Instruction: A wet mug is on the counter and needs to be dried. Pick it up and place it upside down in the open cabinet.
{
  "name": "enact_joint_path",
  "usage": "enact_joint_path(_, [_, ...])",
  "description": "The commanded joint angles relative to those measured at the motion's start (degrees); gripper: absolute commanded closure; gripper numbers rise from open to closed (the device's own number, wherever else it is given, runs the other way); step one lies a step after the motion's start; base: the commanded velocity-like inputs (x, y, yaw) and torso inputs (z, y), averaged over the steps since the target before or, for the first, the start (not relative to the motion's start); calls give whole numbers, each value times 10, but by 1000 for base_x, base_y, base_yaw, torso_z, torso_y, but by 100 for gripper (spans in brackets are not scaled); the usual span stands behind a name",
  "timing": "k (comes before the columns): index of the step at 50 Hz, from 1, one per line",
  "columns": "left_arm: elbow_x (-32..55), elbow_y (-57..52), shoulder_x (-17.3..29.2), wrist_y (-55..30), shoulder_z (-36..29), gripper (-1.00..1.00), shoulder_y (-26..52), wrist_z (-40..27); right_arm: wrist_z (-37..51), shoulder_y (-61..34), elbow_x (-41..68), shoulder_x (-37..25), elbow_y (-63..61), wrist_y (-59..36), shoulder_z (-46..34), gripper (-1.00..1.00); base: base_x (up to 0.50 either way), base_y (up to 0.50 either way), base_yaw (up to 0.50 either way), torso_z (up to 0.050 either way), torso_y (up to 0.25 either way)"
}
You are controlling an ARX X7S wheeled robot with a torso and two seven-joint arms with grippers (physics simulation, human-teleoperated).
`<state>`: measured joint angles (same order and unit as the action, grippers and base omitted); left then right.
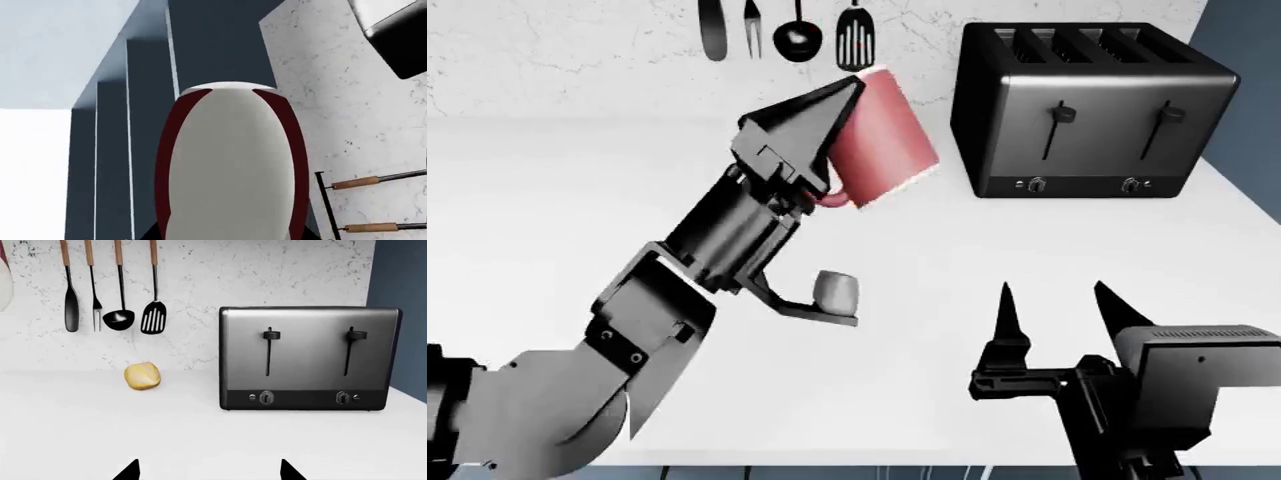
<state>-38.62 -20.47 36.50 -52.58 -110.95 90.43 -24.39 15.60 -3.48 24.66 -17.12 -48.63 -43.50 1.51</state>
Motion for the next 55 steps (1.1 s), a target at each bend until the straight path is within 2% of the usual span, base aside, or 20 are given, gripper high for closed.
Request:
enact_joint_path(1, [-176,90,6,77,-164,100,60,-83,-19,-40,88,-30,-11,-84,52,-100,0,0,0,0,0])
enact_joint_path(8, [-198,121,7,96,-177,100,59,-126,-41,-147,315,-111,-19,-289,163,-100,0,0,0,0,0])
enact_joint_path(12, [-191,149,6,103,-174,100,55,-143,-51,-212,433,-161,20,-379,191,-100,0,0,0,0,0])
enact_joint_path(21, [-182,182,6,112,-165,100,57,-166,-128,-359,585,-279,143,-456,119,-100,0,0,0,0,0])
enact_joint_path(27, [-207,190,6,116,-168,100,51,-215,-193,-453,600,-326,222,-454,27,-100,0,0,0,0,0])
enact_joint_path(34, [-234,198,-3,110,-171,100,41,-246,-222,-516,588,-334,260,-447,-49,-100,0,0,0,0,0])
enact_joint_path(55, [-224,224,-29,94,-145,100,10,-265,-216,-534,621,-335,269,-414,-105,-100,0,0,0,0,0])
